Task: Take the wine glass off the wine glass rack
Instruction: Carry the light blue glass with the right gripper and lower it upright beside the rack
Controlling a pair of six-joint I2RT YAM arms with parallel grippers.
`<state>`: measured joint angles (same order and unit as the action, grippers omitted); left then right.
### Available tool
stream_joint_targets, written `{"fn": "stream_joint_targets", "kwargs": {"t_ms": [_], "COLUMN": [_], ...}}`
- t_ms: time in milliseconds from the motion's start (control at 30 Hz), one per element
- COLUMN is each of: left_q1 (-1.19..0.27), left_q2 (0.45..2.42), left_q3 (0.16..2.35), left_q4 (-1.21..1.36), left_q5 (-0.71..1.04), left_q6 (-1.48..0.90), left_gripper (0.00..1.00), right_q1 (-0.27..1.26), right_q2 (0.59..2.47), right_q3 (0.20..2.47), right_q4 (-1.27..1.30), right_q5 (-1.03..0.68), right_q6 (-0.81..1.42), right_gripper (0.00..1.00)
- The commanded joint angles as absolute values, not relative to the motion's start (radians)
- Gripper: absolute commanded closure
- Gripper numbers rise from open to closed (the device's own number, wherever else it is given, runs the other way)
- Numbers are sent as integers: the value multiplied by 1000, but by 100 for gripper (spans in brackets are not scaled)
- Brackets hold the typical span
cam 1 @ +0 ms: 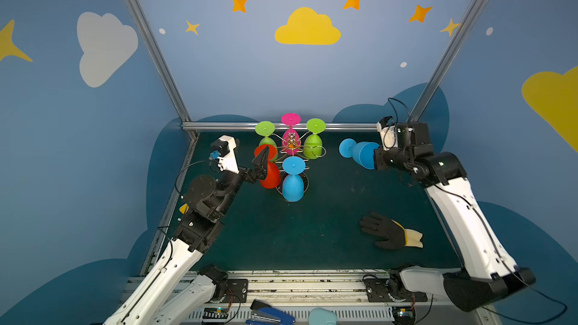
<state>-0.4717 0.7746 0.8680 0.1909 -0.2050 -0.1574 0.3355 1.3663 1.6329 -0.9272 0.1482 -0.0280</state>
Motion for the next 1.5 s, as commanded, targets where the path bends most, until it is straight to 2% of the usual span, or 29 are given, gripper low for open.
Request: {"fn": "stream_joint_targets", "kwargs": {"t_ms": [0, 467, 733, 1467], "left_q1": [-456, -445, -443, -443], "left_q2": [741, 599, 581, 581], "left_q3": [857, 783, 788, 777], "left_q4": [128, 71, 42, 40], "left_q5": [-310, -315, -322, -310], "left_q6": [-153, -96, -79, -89], "left_gripper": [1, 1, 1, 1], "right_q1": [334, 325, 289, 297], "right_q2": [1471, 2055, 2274, 2401], "right_q3": [1724, 2264, 2557, 2588], "right_q4": [-972, -1154, -1251, -1319], "right_q5": [195, 245, 238, 166], "right_q6": [-68, -144, -196, -205], "right_gripper": [100, 100, 100, 100]}}
